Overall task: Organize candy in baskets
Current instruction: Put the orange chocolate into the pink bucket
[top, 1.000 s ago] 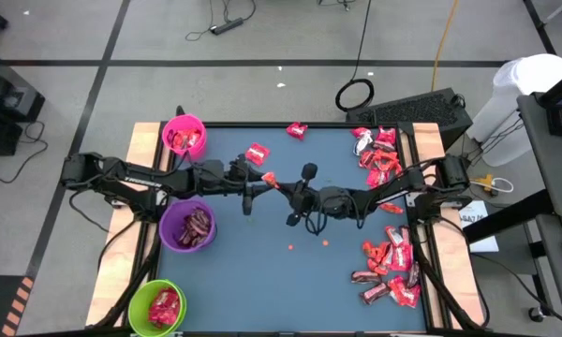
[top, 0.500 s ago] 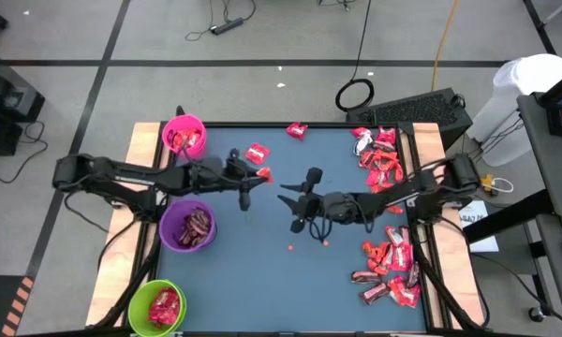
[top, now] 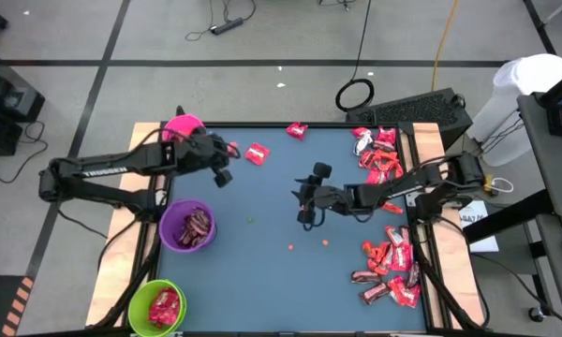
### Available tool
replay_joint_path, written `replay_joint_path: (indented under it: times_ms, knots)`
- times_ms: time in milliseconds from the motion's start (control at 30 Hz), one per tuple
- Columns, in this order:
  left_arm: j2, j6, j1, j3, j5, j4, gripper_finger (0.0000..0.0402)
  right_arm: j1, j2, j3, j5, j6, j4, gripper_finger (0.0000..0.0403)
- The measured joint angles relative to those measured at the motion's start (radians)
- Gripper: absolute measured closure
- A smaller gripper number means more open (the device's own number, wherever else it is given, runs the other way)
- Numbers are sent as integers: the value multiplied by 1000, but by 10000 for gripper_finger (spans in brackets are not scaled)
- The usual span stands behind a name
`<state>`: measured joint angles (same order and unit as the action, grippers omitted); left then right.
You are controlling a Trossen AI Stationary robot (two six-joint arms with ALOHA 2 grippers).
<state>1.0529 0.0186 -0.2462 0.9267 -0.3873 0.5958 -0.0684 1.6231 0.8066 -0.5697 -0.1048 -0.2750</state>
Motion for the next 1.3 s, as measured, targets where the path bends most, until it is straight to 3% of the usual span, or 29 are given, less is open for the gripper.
replay_joint_path:
  times_ms: [233,500,667,800,1000,1133,1300]
  knots:
    - [-4,2,-197,16,-136,226,322,30,77,0,0,60,7,248]
    - [8,-7,-455,16,-141,248,322,31,105,0,0,93,-4,248]
    - [42,-51,-552,16,-141,233,322,31,105,0,0,93,-4,248]
    - [86,-52,-595,16,-141,239,309,31,105,0,0,94,-4,248]
    - [138,-97,-619,16,-80,262,235,31,105,0,0,94,-4,248]
    - [129,-111,-612,26,-58,249,188,31,105,0,0,94,-4,248]
    - [64,-105,-557,45,-1,206,165,35,105,0,-1,94,-5,248]
